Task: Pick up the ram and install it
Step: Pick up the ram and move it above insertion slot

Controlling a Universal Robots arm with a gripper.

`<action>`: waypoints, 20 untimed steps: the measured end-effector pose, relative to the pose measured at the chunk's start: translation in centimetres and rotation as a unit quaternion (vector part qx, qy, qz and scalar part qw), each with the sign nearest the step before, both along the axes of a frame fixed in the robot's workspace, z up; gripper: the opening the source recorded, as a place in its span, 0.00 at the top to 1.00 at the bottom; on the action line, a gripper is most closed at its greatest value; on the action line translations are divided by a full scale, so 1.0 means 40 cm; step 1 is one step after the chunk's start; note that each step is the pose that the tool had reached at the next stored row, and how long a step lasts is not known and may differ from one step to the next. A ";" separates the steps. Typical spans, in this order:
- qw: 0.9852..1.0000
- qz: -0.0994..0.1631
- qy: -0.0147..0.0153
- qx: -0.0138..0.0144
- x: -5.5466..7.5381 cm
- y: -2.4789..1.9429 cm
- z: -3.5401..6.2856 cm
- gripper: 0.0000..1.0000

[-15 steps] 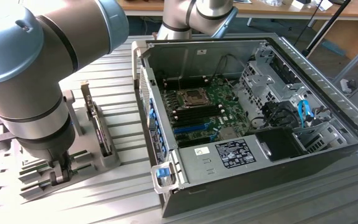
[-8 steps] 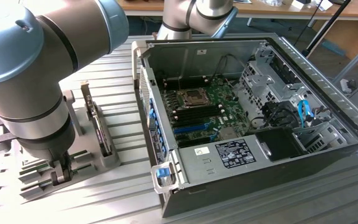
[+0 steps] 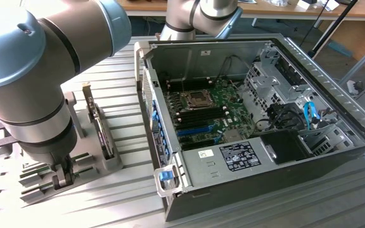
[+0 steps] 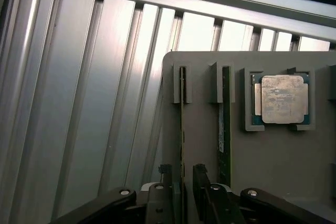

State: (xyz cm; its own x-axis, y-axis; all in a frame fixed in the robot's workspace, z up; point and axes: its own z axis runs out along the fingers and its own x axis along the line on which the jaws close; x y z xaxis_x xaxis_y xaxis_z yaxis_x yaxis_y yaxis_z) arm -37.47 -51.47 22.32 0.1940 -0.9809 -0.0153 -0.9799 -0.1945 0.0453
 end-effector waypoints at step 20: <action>1.000 0.000 0.000 0.000 0.000 0.000 -0.021 0.70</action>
